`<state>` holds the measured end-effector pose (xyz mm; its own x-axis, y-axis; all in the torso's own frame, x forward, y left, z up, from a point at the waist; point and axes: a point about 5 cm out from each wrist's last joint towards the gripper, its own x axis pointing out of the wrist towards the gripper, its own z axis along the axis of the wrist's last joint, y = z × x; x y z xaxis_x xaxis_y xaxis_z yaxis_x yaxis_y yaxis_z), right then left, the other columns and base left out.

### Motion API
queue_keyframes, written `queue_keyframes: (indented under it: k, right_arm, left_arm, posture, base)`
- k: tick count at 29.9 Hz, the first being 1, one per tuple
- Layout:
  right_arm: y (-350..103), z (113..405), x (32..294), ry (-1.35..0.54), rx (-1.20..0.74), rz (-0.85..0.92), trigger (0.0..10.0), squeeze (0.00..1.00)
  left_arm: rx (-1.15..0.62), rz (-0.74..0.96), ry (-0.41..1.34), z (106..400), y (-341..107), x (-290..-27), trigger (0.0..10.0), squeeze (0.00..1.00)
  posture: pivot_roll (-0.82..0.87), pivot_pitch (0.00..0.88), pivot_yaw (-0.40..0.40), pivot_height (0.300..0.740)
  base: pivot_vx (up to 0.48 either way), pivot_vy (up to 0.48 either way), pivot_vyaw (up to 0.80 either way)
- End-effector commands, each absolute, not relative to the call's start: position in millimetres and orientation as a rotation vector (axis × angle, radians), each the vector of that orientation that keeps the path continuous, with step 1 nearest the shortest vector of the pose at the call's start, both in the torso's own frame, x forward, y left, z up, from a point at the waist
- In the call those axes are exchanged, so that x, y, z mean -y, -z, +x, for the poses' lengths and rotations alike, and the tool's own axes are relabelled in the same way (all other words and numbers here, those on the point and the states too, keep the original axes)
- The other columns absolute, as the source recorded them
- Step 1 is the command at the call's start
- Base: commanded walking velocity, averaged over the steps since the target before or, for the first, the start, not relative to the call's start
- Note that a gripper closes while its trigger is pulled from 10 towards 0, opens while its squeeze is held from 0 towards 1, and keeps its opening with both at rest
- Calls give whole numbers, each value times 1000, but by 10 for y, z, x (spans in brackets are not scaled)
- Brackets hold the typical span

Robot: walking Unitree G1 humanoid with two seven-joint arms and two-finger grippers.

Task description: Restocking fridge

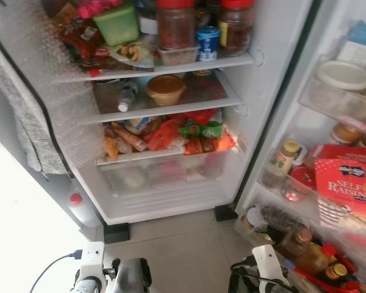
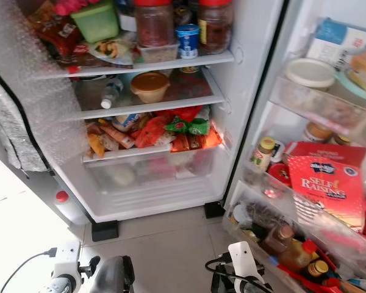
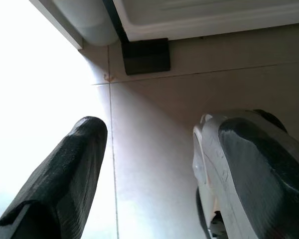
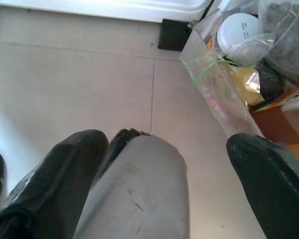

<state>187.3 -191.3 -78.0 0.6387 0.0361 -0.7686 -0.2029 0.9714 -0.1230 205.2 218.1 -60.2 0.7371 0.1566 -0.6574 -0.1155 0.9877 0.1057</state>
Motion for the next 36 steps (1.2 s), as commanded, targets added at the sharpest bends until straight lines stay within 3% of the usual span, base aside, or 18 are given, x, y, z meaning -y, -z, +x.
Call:
queue_keyframes:
  k: [1,30,36]
  right_arm:
    - [985,1468,1837,-180,-1037,-172,10000,0]
    - [986,1456,1836,-126,-1020,-102,10000,0]
    - [989,1450,1835,-119,-1023,-94,10000,0]
  left_arm:
    - [-720,70,-143,2059,603,-2161,10000,0]
    - [-720,70,-124,2062,616,-2112,10000,0]
    - [-710,87,-115,2077,607,-2099,10000,0]
  posture:
    - [-29,70,46,563]
    - [-34,57,49,563]
    - [-31,60,51,598]
  base:
    - [0,319,0]
    - [0,321,0]
    - [0,145,0]
